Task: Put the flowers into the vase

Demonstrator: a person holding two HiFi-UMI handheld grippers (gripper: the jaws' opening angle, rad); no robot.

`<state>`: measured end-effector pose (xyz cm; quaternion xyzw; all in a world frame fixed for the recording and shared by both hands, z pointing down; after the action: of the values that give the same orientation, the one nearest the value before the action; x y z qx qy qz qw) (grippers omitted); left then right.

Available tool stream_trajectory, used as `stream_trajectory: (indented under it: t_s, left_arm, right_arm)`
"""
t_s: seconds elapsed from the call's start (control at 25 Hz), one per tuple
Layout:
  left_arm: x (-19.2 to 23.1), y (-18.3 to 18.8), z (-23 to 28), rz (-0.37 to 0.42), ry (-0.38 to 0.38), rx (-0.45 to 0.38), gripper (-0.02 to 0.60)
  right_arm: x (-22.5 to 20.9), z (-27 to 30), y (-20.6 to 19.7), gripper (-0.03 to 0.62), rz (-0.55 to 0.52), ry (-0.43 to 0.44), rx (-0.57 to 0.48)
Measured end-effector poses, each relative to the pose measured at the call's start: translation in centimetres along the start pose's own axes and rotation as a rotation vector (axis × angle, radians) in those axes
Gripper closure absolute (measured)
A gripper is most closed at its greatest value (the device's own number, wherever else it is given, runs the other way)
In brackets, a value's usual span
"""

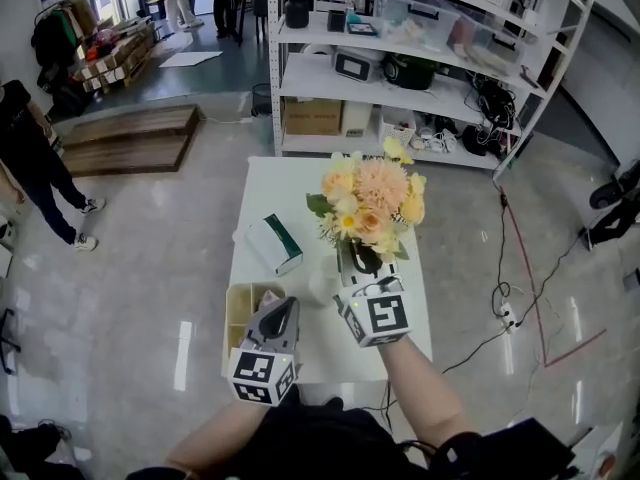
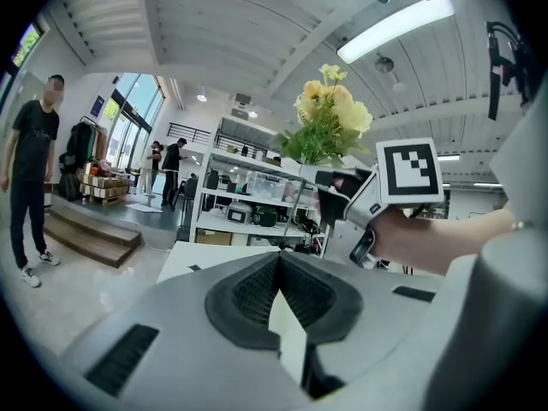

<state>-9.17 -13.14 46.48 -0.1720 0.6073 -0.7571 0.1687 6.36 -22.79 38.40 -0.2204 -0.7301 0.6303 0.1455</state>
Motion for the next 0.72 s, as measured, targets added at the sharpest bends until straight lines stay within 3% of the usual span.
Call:
stream_trajectory:
  t_s: [0.36,0.72]
  left_arm:
    - [1.5,-0.8,-0.1,-0.013,0.025,0.025,0.578]
    - [2.0,-1.2,0.6,-0.022,0.019,0.022,0.578]
  right_arm:
    - [-0.8,-0.2,-10.9,0.562,0.037,-0.074,0.259]
    - [-1.2,0.7,-12.9,0.56,0.004,-0.073,0.442]
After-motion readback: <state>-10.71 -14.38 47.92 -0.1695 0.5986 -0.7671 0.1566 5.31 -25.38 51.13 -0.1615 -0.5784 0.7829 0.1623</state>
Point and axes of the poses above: the fingertips, and each gripper's own axes: z forward along the fingers, x to its left, y out of its top, the point moved 8 cm from there along -z, backward along the fingers, and after that the axes turned 8 degrees about z, right-handed, at the moved point
